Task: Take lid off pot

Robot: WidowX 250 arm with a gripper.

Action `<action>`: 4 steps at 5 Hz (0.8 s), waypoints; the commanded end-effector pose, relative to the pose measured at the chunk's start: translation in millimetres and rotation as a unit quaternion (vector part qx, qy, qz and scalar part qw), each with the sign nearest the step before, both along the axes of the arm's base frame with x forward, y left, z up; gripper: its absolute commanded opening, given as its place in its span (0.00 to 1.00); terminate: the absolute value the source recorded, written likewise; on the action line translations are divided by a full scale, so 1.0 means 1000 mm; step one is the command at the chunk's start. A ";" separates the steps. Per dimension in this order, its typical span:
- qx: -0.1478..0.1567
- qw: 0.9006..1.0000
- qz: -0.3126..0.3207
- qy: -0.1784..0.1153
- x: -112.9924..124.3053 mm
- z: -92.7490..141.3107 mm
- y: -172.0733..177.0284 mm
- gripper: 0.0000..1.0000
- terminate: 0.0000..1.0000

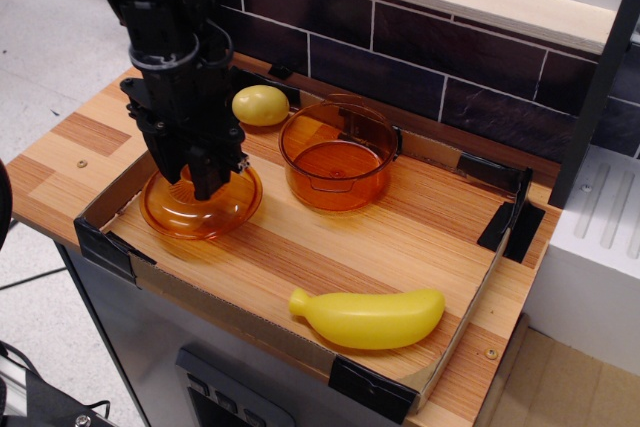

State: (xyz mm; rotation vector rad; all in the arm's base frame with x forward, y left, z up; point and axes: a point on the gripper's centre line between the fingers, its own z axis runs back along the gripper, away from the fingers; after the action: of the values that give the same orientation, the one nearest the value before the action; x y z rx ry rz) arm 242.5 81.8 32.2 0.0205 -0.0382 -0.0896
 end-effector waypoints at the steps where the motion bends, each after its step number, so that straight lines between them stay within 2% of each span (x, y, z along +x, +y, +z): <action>1: 0.022 1.000 -0.005 -0.018 0.014 0.008 0.008 1.00 0.00; 4: 0.015 1.000 -0.002 -0.014 0.017 0.015 0.008 1.00 0.00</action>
State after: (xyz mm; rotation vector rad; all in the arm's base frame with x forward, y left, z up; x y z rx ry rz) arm 249.2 83.7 34.7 0.0371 -0.0259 -0.0910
